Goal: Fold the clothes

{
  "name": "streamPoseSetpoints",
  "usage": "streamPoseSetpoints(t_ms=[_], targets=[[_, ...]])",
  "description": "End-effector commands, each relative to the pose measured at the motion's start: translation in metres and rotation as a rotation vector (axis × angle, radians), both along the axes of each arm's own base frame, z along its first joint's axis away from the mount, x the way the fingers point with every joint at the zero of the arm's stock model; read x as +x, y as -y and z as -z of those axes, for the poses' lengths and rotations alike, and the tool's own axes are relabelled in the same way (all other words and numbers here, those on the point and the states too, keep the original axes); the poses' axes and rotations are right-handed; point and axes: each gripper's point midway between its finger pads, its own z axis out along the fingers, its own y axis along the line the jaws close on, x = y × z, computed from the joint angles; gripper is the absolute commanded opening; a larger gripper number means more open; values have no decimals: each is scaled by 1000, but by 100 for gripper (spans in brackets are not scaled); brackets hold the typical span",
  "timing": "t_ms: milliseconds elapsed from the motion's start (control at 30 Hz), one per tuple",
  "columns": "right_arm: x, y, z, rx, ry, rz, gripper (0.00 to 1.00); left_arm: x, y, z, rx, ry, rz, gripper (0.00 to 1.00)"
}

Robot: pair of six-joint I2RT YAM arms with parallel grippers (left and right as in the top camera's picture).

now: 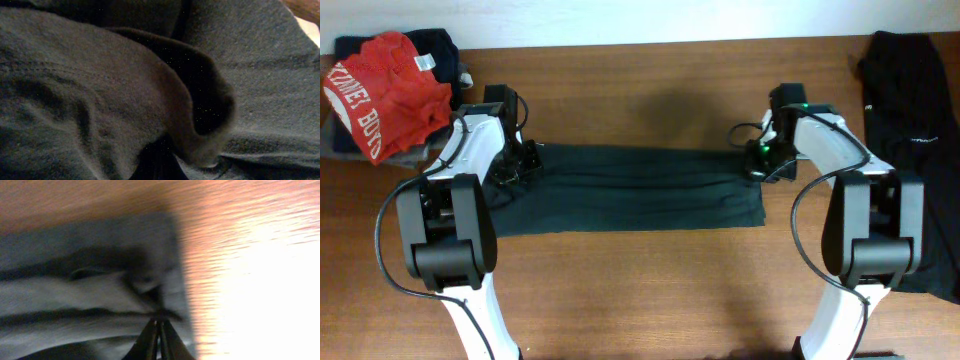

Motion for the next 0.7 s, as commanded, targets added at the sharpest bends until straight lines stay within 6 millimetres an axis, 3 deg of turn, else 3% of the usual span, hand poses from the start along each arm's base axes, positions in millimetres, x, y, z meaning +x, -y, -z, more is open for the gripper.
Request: streamPoseSetpoints(t_ms=[0, 200, 367, 400, 467, 500, 533, 567, 600, 633, 667], targets=[[5, 25, 1, -43, 9, 39, 7, -9, -8, 21, 39, -55, 1, 1], [8, 29, -10, -44, 8, 49, 4, -8, -8, 20, 39, -53, 1, 0], [18, 33, -54, -59, 11, 50, 6, 1, -8, 3, 40, -14, 3, 0], [20, 33, -63, -59, 13, 50, 11, 4, -9, -6, 40, 8, 3, 0], [23, 34, -84, -59, 19, 52, 41, 10, -8, -23, 42, 52, 5, 0], [22, 35, -93, -59, 17, 52, 74, 13, -7, -35, 43, 85, 7, 0], [21, 35, -99, -60, 12, 43, 99, 15, -6, -42, 43, 103, 8, 4], [19, 35, -102, -62, 9, 14, 99, 17, -5, -52, 44, 128, 9, 17], [17, 35, -102, -64, 7, -12, 99, 18, -5, -61, 44, 149, 10, 39], [15, 35, -102, -66, 2, -50, 99, 19, -5, -67, 44, 162, 9, 63], [11, 37, -100, -85, -8, -105, 99, 19, -5, -75, 44, 181, 9, 99]])
